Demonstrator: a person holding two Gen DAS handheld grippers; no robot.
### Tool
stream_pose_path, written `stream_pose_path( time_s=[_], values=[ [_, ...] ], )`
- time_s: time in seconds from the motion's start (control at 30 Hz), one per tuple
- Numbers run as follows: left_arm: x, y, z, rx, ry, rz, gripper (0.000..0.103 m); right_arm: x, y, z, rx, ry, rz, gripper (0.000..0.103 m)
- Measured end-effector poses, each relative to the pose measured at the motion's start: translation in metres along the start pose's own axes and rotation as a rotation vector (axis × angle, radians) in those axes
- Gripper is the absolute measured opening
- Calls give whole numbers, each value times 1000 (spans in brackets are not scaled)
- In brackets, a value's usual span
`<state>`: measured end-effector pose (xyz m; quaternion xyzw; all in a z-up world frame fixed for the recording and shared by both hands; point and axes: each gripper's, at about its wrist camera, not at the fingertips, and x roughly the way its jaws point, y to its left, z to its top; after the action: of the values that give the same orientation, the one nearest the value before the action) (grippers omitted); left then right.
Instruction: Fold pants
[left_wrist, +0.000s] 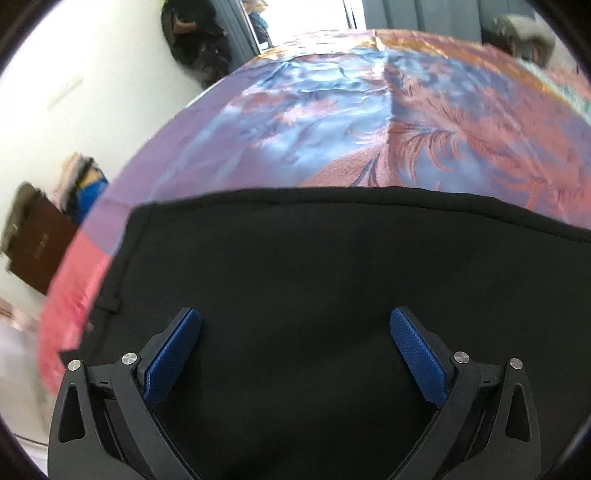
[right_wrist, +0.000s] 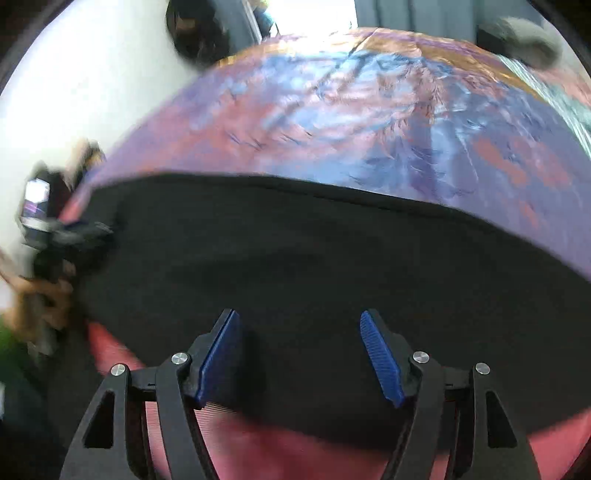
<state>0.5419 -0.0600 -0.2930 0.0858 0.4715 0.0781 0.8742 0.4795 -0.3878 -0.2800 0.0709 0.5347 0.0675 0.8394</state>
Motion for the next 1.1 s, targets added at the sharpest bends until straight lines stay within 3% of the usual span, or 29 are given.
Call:
stream_pose_path(
  time_s=[0.07,0.1,0.13,0.2,0.3,0.37,0.43,0.5,0.57,0.63,0.67,0.77,0.83,0.93,1.03,1.1],
  values=[
    [-1,6,-3,-22,-2,-32,102,-4,-41,-3,-13,-34,-1,57],
    [0,8,-4,-39,-2,-50,103,-9,-65,-4,-11,-43,-24,57],
    [5,10,-4,-54,-4,-64,103,-15,-98,-7,0,-36,-110,57],
    [11,12,-3,-65,-14,-73,103,-27,-173,-16,92,-16,-233,67],
    [11,11,-3,-63,-22,-68,102,-63,-277,-36,295,-22,-450,65],
    [12,15,-3,-64,-26,-69,103,-93,-321,-44,423,-51,-561,66],
    [11,17,-4,-65,-34,-67,102,-117,-344,-47,488,-101,-533,66],
    [11,15,-3,-60,-39,-56,102,-114,-351,-37,489,-105,-421,66],
    [8,15,-4,-52,-42,-44,102,-95,-348,-24,473,-64,-341,66],
    [5,13,-4,-38,-47,-24,102,-70,-343,-16,458,19,-328,63],
    [4,11,-4,-32,-49,-13,102,-64,-338,-18,460,48,-335,48],
    [1,8,-4,-10,-53,19,102,-77,-313,-15,439,-15,-351,10],
    [1,7,-2,-5,-43,25,102,-104,-290,-20,393,-91,-310,8],
    [0,10,3,-13,-9,19,103,-159,-221,-49,164,-170,-295,7],
    [-9,14,6,-6,65,25,102,-209,-144,-108,-30,-193,-258,7],
    [-22,19,4,-12,96,0,102,-227,-94,-163,-158,-160,-254,6]
  ],
)
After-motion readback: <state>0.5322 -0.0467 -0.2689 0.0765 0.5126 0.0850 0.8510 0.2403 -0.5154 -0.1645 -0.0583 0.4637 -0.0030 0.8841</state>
